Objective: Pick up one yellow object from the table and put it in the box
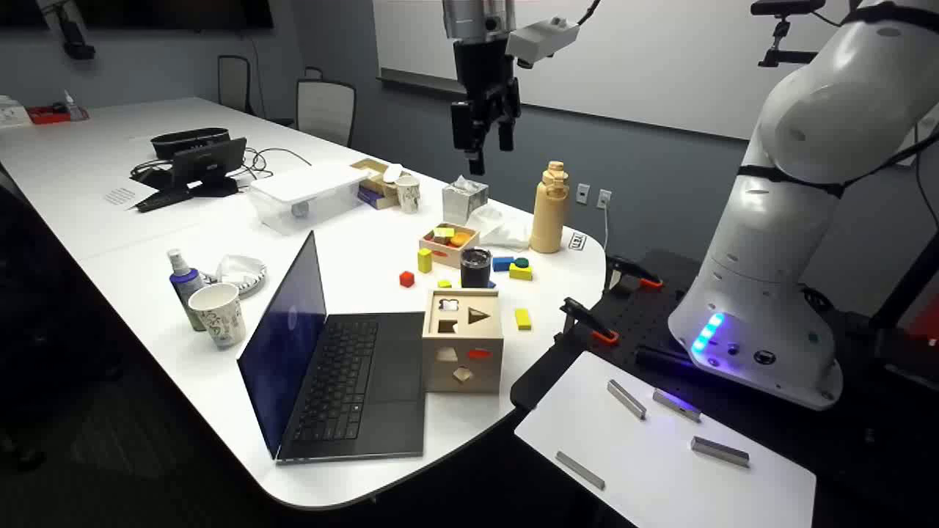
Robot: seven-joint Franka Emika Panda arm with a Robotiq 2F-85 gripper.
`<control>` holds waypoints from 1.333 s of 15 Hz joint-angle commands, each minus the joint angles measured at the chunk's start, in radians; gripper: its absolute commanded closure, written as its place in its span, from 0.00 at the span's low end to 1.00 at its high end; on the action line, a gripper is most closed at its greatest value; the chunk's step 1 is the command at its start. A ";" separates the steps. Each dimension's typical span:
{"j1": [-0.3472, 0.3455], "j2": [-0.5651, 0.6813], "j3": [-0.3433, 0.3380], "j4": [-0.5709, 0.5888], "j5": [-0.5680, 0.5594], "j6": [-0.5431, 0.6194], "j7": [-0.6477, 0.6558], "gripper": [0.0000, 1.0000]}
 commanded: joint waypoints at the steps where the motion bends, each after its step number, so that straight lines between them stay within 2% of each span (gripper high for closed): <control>1: 0.022 0.003 -0.021 0.001 -0.009 -0.001 0.008 0.00; 2: 0.022 0.003 -0.021 0.001 -0.009 -0.001 0.008 0.00; 4: -0.019 0.009 -0.029 -0.013 -0.025 0.028 0.089 0.00; 7: -0.077 0.034 -0.085 -0.063 -0.020 0.129 0.166 0.00; 11: -0.165 0.136 -0.159 -0.171 -0.020 0.383 0.240 0.00; 14: -0.217 0.263 -0.175 -0.259 -0.029 0.622 0.364 0.00; 15: -0.224 0.302 -0.176 -0.281 -0.025 0.686 0.414 0.00; 16: -0.231 0.386 -0.172 -0.252 -0.043 0.738 0.489 0.00; 18: -0.213 0.476 -0.199 -0.267 -0.087 0.845 0.639 0.00; 20: -0.169 0.555 -0.291 -0.266 -0.175 0.931 0.781 0.00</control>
